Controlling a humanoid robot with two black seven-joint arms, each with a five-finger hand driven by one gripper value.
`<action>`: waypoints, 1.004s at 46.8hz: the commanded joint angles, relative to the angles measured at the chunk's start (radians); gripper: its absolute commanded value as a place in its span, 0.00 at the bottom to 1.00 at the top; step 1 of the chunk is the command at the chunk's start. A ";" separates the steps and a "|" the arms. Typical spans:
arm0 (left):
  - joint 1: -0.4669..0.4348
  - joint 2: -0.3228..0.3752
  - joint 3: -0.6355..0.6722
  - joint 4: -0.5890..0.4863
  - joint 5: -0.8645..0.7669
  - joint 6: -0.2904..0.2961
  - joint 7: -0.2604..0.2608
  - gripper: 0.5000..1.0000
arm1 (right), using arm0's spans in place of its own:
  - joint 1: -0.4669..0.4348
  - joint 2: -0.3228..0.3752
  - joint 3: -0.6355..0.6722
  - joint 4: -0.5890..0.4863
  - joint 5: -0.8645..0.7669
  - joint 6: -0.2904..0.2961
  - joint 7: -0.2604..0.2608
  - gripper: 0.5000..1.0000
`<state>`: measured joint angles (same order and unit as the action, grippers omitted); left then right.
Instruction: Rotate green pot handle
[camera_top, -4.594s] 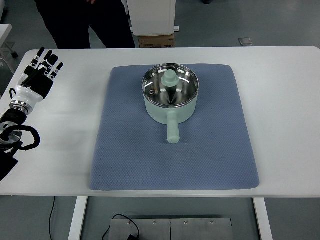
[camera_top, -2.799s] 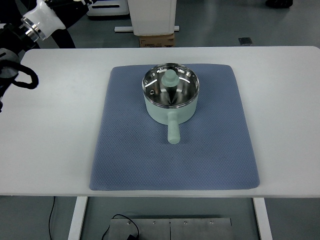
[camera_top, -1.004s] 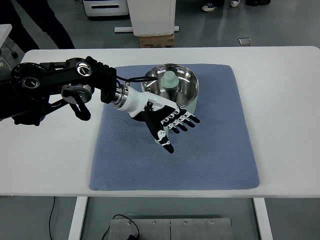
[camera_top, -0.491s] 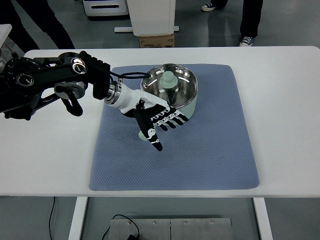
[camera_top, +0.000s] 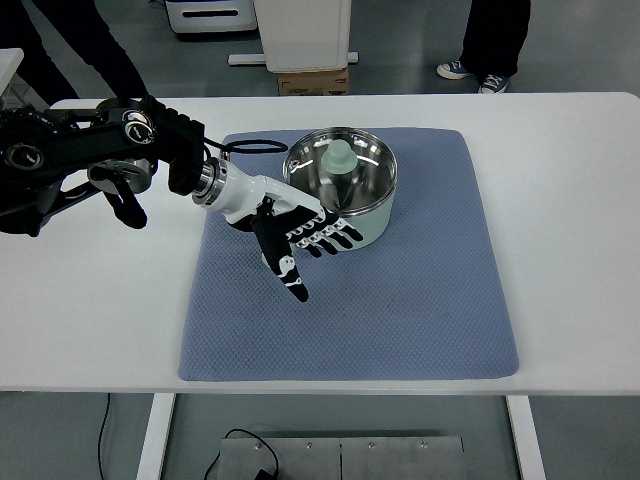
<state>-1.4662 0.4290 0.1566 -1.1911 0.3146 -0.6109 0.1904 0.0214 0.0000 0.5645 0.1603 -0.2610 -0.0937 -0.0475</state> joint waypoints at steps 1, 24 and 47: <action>-0.008 0.007 0.000 -0.004 0.000 0.000 0.000 1.00 | 0.000 0.000 0.000 -0.001 0.000 0.000 0.000 1.00; -0.019 0.073 0.032 -0.004 0.024 0.000 -0.002 1.00 | 0.000 0.000 0.000 0.001 -0.001 0.000 0.000 1.00; -0.020 0.138 0.043 0.002 0.063 0.000 -0.002 1.00 | 0.000 0.000 0.000 -0.001 0.000 0.000 0.000 1.00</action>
<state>-1.4867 0.5586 0.1995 -1.1893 0.3761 -0.6109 0.1893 0.0215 0.0000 0.5645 0.1602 -0.2616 -0.0934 -0.0474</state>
